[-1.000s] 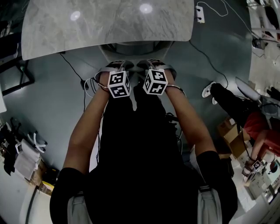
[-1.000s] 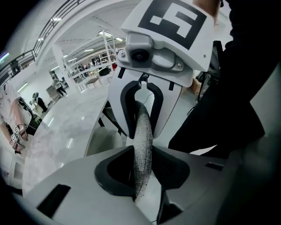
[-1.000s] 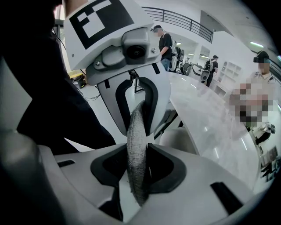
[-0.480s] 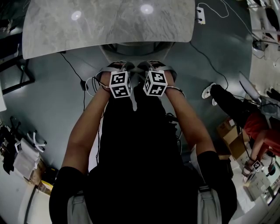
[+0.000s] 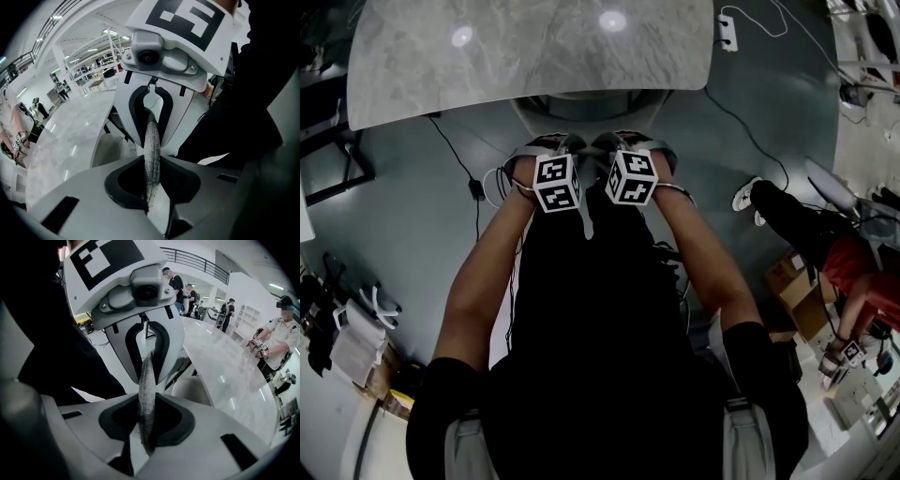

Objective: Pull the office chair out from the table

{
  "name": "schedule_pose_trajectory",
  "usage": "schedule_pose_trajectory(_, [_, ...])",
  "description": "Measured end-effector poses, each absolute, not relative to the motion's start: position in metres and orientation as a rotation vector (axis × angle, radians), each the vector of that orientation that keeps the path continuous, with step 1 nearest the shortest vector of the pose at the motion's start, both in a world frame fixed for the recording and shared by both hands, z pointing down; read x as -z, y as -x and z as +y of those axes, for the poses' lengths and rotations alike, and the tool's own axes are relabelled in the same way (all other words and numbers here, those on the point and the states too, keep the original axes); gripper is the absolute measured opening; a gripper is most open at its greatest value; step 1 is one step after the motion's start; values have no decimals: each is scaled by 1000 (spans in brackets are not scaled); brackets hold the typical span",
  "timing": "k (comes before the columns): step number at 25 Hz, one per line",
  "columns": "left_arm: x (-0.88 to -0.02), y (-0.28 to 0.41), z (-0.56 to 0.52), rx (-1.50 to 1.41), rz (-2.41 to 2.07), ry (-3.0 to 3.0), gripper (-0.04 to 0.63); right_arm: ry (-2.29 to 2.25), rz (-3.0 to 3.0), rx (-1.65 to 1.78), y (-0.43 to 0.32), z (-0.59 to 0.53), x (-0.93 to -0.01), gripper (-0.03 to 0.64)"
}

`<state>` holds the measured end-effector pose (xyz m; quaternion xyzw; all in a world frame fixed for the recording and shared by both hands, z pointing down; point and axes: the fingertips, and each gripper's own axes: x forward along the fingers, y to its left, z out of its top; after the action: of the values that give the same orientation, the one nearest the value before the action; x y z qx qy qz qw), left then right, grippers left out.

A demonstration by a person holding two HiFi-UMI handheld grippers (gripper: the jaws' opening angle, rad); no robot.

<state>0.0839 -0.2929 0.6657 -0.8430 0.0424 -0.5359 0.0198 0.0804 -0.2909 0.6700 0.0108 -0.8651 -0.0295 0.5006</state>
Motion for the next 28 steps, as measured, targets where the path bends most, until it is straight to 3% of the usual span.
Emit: schedule_pose_trajectory(28, [-664,-84,-216,1679,111,2660,80,1,-2098,38,-81,-213,-669,86])
